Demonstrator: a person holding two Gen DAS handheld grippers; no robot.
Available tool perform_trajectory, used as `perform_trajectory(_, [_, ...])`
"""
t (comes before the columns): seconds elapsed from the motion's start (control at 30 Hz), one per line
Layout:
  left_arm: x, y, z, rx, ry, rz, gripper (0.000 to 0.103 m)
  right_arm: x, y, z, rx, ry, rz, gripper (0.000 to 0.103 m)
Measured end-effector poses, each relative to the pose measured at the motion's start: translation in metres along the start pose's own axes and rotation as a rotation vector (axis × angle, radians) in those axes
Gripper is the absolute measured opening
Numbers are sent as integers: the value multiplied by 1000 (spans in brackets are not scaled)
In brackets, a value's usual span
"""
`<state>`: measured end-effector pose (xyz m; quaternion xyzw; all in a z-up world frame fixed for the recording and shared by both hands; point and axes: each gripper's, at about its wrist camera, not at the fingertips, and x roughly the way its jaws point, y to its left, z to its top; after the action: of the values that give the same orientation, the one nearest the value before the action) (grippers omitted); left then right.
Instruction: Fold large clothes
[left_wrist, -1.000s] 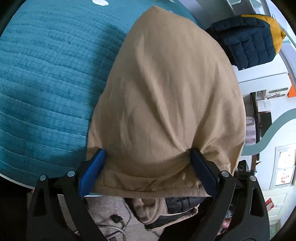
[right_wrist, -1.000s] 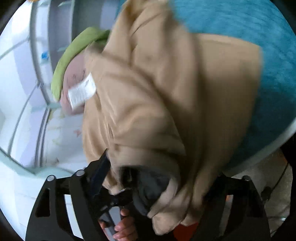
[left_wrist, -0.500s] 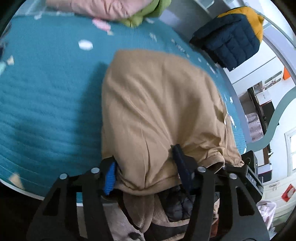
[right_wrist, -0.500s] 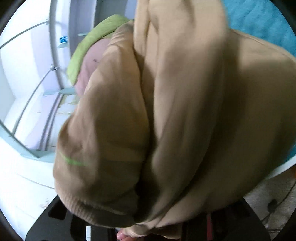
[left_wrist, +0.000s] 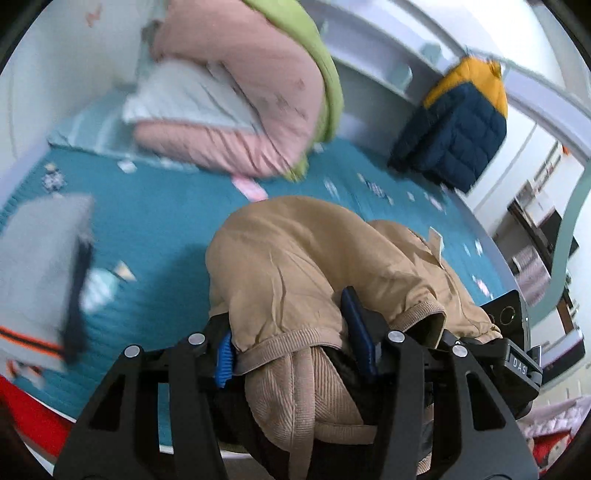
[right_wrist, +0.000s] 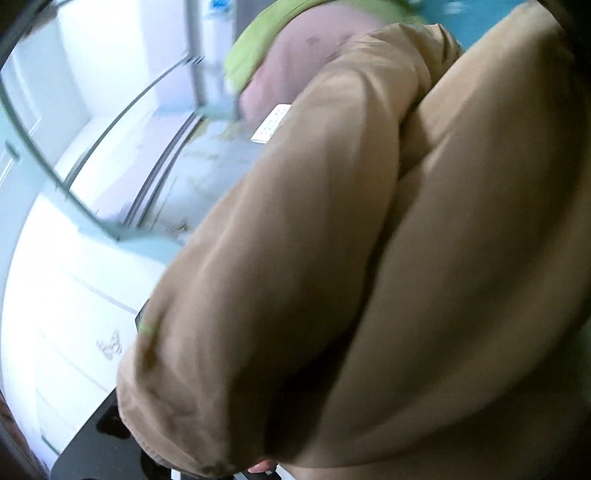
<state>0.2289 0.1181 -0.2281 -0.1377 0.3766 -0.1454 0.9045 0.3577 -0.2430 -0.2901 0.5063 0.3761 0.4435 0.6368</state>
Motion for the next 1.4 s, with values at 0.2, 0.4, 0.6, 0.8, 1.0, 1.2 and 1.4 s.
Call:
perform_trajectory(0.2, [-69,70,59,11,-165,115,51,102,42,5,-141,98,118,30])
perform_trajectory(0.4, [-111,176,92,23,-230,298,51,235,37,-9,-139,200,209,29])
perform_trajectory(0.6, [-103,282,77,-33,-171,436,51,323,-11,-57,-132,282,132,29])
perform_trajectory(0.8, [-63,346,17,-127,-28,528,51,340,-72,-101,-103,322,-92,35])
perform_trajectory(1.0, [-68,343,-16,-150,-27,560,68,299,-113,-104,30,218,-243,67])
perform_trajectory(1.2, [-80,323,-30,-169,-13,578,79,244,-128,-81,100,76,-378,78])
perform_trajectory(1.4, [-82,298,-41,-170,24,579,81,259,-124,-81,153,82,-505,84])
